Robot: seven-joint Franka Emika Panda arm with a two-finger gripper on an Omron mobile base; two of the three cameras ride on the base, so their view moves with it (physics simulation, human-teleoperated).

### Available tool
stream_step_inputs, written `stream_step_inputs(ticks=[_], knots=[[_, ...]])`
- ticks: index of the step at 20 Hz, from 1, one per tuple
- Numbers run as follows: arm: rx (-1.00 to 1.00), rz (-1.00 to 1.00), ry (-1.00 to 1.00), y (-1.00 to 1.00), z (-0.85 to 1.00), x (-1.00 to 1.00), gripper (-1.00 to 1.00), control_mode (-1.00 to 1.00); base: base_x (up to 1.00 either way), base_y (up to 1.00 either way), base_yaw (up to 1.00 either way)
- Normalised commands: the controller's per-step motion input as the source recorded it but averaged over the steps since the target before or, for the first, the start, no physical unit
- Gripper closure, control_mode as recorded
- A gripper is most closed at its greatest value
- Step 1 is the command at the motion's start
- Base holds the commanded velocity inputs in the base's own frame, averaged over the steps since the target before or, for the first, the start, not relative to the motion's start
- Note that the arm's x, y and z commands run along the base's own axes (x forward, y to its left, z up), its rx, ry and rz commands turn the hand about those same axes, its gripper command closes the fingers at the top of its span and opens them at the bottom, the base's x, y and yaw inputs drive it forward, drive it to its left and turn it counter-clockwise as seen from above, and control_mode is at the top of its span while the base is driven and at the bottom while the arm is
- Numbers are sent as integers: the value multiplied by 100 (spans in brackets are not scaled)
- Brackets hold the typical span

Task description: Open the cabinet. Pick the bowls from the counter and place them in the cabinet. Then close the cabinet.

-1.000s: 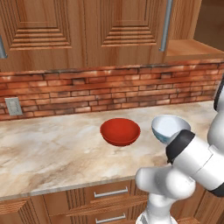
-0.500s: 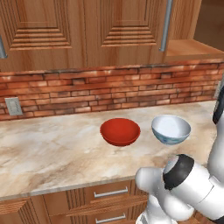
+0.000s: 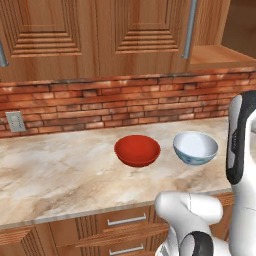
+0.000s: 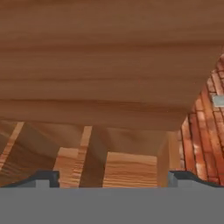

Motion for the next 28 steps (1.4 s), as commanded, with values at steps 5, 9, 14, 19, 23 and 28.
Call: stream_step_inputs(ticks=[5, 9, 14, 19, 23, 28], knots=[[-55, 39, 24, 81, 53, -49, -100, -100, 0, 0, 0], [-58, 28, 49, 62, 1, -2, -100, -100, 0, 0, 0], [-53, 16, 35, 41, 0, -5, -100, -100, 0, 0, 0], [-34, -27, 1, 39, 0, -5, -100, -100, 0, 0, 0], [-26, -29, 0, 36, -2, 0, -100, -100, 0, 0, 0], [-16, -12, -3, 28, -16, 4, -100, -100, 0, 0, 0]])
